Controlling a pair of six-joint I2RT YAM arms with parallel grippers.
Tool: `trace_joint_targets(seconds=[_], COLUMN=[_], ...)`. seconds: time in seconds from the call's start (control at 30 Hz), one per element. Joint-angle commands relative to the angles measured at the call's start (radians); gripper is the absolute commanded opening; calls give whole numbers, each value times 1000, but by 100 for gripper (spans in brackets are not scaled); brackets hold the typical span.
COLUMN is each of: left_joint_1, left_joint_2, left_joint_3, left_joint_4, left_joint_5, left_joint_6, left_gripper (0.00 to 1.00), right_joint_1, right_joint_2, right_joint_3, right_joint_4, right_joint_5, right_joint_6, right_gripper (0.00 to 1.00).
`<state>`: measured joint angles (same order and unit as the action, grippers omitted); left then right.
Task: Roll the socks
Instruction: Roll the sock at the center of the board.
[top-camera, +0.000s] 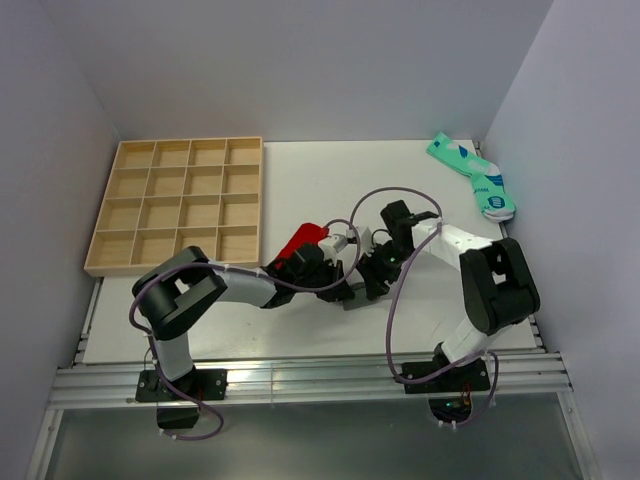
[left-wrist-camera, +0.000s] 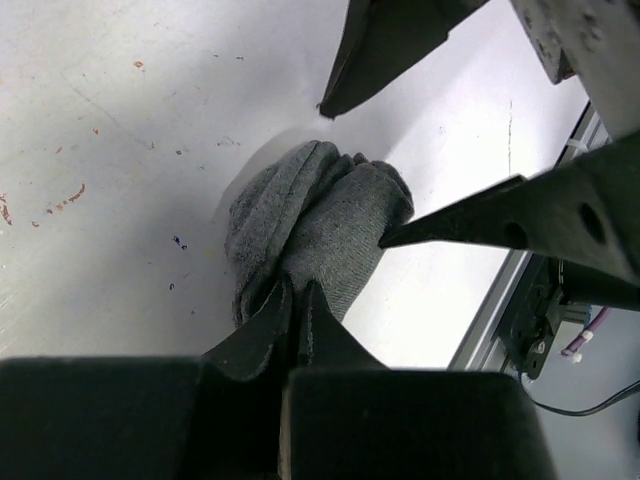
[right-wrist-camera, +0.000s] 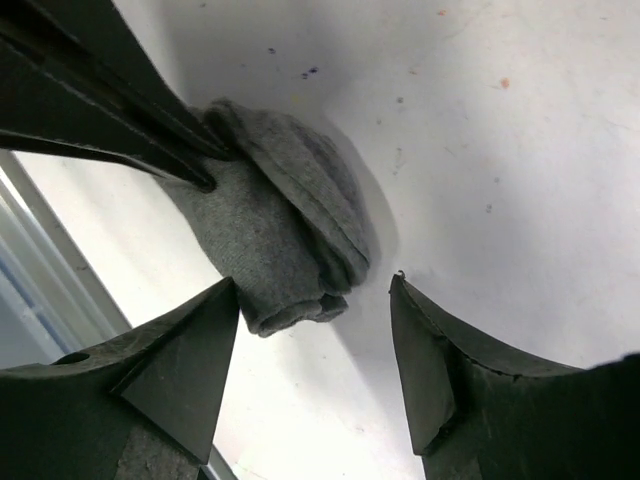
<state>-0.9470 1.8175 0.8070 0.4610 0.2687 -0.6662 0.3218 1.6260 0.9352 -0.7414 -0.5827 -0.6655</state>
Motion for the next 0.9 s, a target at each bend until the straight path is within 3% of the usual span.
trace_joint_targets(seconds=[0.0,0.5,0.7,0.87], left_joint_1=[-4,82,103,120], left_joint_2=[31,66,106,129], left_joint_3=[30,50,113,175], left_joint_4=[-91,-136,-220,-303], left_joint_5=[15,129,207,251], left_joint_6=[-39,-102,-73,-35], left_gripper=[0,0,0,0], right_joint_1=[-9,-21,-23,-23], right_joint_2=[-57,-267,-249,-192], right_joint_3=[-19,-104,-93,-72], right_joint_4=[86,64,-28,-4], right_joint_5=[40,-52,-88,-66], right_joint_6=[21,-55,-190,-172], right_gripper=[69,73,73,73])
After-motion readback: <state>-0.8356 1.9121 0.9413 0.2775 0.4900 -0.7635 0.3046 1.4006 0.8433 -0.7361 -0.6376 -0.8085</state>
